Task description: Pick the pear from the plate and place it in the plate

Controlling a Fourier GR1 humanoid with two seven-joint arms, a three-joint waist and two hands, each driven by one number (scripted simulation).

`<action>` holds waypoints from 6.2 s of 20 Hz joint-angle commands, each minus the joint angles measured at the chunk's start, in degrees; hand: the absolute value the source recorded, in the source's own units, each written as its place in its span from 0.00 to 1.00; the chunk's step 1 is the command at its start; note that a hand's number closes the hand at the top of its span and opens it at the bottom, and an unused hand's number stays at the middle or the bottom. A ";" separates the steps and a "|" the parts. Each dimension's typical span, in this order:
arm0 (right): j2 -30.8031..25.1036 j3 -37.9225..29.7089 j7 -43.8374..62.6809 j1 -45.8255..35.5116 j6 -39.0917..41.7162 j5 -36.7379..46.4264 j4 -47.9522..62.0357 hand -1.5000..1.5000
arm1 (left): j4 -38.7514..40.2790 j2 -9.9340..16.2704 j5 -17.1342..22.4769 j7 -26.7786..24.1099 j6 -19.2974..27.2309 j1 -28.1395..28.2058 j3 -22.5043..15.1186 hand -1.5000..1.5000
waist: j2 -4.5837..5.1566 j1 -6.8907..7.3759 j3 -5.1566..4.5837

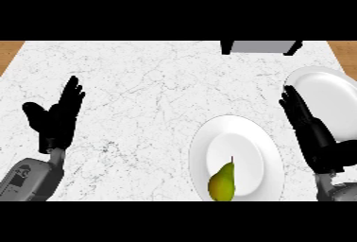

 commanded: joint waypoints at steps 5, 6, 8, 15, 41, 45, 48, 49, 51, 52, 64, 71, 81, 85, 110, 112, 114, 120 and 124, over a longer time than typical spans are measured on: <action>6.54 -7.10 -4.89 5.35 9.22 -14.47 2.73 1.00 | 2.54 2.63 -2.11 -0.50 -4.58 0.81 1.07 0.50 | -0.15 -1.57 0.52; 6.91 -8.98 -6.38 6.40 12.12 -17.59 5.06 1.00 | 0.25 4.24 -2.37 -0.11 -5.46 1.80 0.79 0.50 | -0.21 -1.17 0.59; -14.34 -0.31 -5.10 4.56 3.50 15.47 6.30 1.00 | -0.25 1.93 -1.47 1.09 -5.32 2.36 -1.47 0.50 | -0.09 -0.57 -0.91; 13.78 -1.48 -25.92 22.25 -0.92 2.57 7.96 0.00 | -1.05 1.55 -1.77 4.33 -7.49 1.49 0.05 0.50 | -0.42 -1.24 0.48; -2.87 10.07 21.24 14.50 6.87 26.28 -11.47 0.00 | 2.26 -1.75 -5.97 2.55 -14.71 2.90 7.09 0.50 | -0.32 -0.83 0.40; 1.07 11.28 21.31 10.95 10.07 27.95 -3.63 0.00 | -2.01 -4.08 -8.85 3.69 -12.11 5.72 6.16 0.50 | -0.38 -0.41 0.46; 2.46 13.37 32.84 7.86 12.12 29.63 -10.94 0.00 | -1.62 -1.69 -8.34 5.35 -14.37 5.42 8.74 0.50 | -0.43 -0.40 0.43; 2.03 11.15 30.31 8.99 14.14 28.96 -9.42 0.00 | -0.26 -5.15 -10.19 5.46 -13.74 2.55 7.58 0.50 | -0.38 -0.78 0.44; 4.46 11.19 33.83 5.46 16.29 28.49 -8.99 0.00 | 4.91 -6.43 -11.00 0.80 -15.09 2.52 8.64 0.50 | -0.32 -0.79 0.42; 4.74 11.07 31.38 4.87 17.14 28.59 -4.85 0.00 | -1.12 -4.09 -10.06 0.71 -16.64 8.37 8.99 0.50 | -0.37 -0.36 0.44; 11.79 6.59 30.74 3.13 22.43 35.97 1.92 0.00 | -1.50 -8.25 -14.93 6.38 -18.41 4.05 13.44 0.50 | -0.37 -0.73 0.45; 13.11 10.15 27.81 3.05 24.64 38.18 5.74 0.00 | 0.21 -10.22 -16.90 6.58 -16.66 1.87 12.85 0.50 | -0.29 -0.73 0.46; 15.62 10.57 21.14 3.67 23.09 39.76 6.38 1.00 | -2.13 -11.57 -18.21 7.14 -16.29 4.20 12.04 0.50 | -0.33 -0.61 0.48; 18.37 10.17 25.91 1.77 20.76 44.22 4.16 1.00 | -1.82 -10.77 -17.04 4.95 -19.73 6.45 13.94 0.50 | -0.37 -0.62 0.45; 8.30 -9.72 25.39 -8.22 -4.50 69.35 -3.96 1.00 | -3.04 -10.42 -17.59 9.23 -19.94 3.46 15.94 0.50 | -0.35 -0.90 0.48; 6.94 -14.03 24.94 -9.56 -1.57 64.42 -3.84 1.00 | -6.44 -9.10 -16.04 8.40 -21.98 7.27 17.12 0.50 | -0.42 -0.57 0.48; 4.43 -18.94 23.61 -12.25 0.82 60.28 -1.59 1.00 | -4.31 -12.09 -18.48 7.52 -19.74 5.97 15.00 0.50 | -0.34 -0.76 0.47; 1.99 -26.67 12.72 -12.38 -3.09 56.91 12.07 1.00 | -2.95 -11.13 -17.63 5.67 -22.15 5.99 17.47 0.50 | -0.24 -0.46 0.48; -2.03 -30.44 3.74 -12.43 -2.03 54.42 22.53 1.00 | -2.11 -11.78 -18.68 6.36 -21.79 6.00 17.10 0.50 | -0.21 -0.42 0.49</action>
